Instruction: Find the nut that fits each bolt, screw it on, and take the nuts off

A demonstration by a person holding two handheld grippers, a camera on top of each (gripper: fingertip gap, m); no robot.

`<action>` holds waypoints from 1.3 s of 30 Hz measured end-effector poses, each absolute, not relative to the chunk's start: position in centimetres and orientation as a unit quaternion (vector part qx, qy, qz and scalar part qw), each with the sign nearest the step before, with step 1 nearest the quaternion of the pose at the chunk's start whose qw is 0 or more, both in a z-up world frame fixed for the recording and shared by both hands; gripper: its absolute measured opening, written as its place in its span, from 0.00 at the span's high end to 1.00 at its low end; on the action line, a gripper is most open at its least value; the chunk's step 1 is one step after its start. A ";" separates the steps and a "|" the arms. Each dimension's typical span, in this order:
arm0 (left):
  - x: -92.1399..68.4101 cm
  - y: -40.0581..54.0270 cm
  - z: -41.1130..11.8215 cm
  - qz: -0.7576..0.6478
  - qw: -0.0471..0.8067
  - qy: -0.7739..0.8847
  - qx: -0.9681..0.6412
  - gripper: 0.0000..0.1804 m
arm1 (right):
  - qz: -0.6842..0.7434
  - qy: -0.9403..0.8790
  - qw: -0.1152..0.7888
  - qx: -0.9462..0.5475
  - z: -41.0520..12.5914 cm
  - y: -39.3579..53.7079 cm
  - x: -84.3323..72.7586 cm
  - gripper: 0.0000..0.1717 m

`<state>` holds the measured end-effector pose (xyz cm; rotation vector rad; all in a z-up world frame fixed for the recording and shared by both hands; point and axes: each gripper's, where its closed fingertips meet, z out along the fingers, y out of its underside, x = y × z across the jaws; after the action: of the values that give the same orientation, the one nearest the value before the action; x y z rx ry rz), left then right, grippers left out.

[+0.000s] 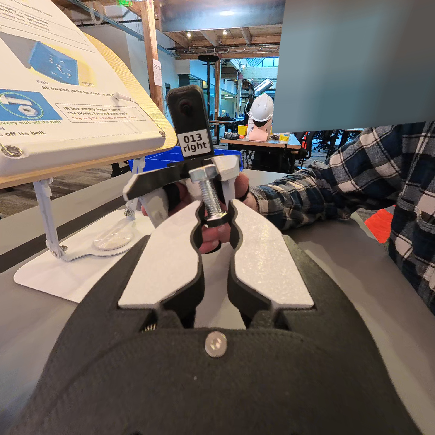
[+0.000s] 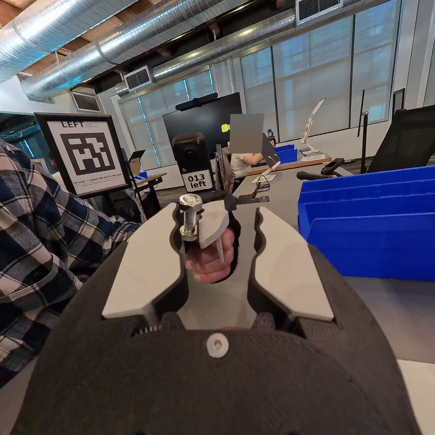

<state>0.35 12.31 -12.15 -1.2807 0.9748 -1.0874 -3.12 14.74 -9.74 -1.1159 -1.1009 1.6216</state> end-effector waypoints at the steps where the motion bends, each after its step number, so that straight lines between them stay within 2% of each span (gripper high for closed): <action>1: 0.3 12.3 -12.1 -0.462 0.565 0.413 -0.545 0.90 | 0.649 -0.439 0.429 -0.449 -9.8 15.0 -3.0 0.64; 3: 0.1 12.3 -11.9 -0.467 0.568 0.410 -0.539 0.90 | 0.648 -0.429 0.432 -0.458 -10.1 15.8 -2.7 0.71; 17: 0.4 12.2 -12.0 -0.460 0.565 0.417 -0.543 0.90 | 0.655 -0.438 0.431 -0.440 -9.5 14.8 -2.9 0.65; 19: 0.2 12.1 -11.7 -0.465 0.569 0.414 -0.538 0.90 | 0.655 -0.427 0.435 -0.446 -9.7 15.6 -2.6 0.70; 33: 0.5 12.1 -12.1 -0.459 0.563 0.422 -0.543 0.90 | 0.657 -0.444 0.430 -0.432 -9.4 14.2 -3.1 0.66; 39: 0.2 12.1 -11.8 -0.460 0.568 0.417 -0.540 0.90 | 0.657 -0.416 0.437 -0.451 -9.9 16.4 -2.1 0.69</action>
<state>0.19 12.11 -11.76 -1.2690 0.9803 -1.0799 -2.13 16.39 -9.91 -1.1217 -1.0354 1.6348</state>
